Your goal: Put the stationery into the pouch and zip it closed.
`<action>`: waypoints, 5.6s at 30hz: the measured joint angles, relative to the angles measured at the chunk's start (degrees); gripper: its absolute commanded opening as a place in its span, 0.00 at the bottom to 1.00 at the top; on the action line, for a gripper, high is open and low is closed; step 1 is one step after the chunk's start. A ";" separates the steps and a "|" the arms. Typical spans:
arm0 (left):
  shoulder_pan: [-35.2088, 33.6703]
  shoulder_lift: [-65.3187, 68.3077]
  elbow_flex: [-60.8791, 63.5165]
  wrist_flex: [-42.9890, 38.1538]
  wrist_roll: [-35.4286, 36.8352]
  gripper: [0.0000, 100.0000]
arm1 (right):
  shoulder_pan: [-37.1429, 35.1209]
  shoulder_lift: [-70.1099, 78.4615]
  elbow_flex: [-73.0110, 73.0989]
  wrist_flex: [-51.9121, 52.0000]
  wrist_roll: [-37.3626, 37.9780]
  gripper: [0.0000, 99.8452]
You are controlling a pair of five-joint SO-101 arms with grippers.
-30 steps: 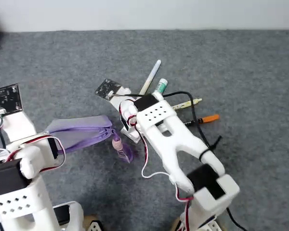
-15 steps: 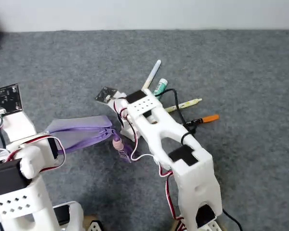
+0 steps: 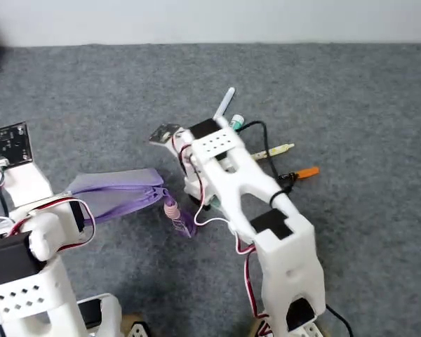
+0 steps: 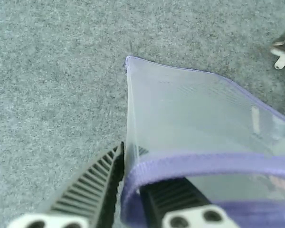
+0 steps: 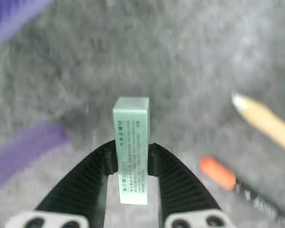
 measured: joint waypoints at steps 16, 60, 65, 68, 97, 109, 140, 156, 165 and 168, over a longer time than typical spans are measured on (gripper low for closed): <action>5.98 0.00 -1.76 1.67 1.05 0.01 | 2.02 -33.76 6.42 11.69 -15.30 0.01; 6.68 20.40 -13.89 1.67 6.07 0.01 | -23.03 -70.42 56.35 -71.65 -28.40 0.01; 6.68 20.40 -13.89 1.67 6.07 0.01 | -23.03 -65.76 56.35 -76.22 -28.22 0.01; 6.68 20.40 -13.89 1.67 6.07 0.01 | -23.03 -65.23 56.26 -76.48 -28.13 0.01; 6.68 20.75 -13.89 1.67 6.07 0.01 | -22.95 -70.42 55.82 -60.75 -27.96 0.12; 6.68 20.75 -13.89 1.67 6.07 0.01 | -24.18 -65.85 55.82 -67.87 -27.69 0.12; 6.59 20.75 -13.89 1.14 6.24 0.01 | -24.44 -56.26 55.82 -85.36 -17.85 0.12; 6.68 20.75 -13.89 1.67 6.24 0.01 | -24.44 -69.10 55.82 -63.47 -18.99 0.28; 6.68 20.75 -13.89 1.67 6.24 0.01 | -24.44 -75.69 55.82 -57.67 -18.99 0.28; 6.68 20.75 -13.89 1.67 6.24 0.01 | -24.44 -77.98 55.82 -55.38 -19.16 0.26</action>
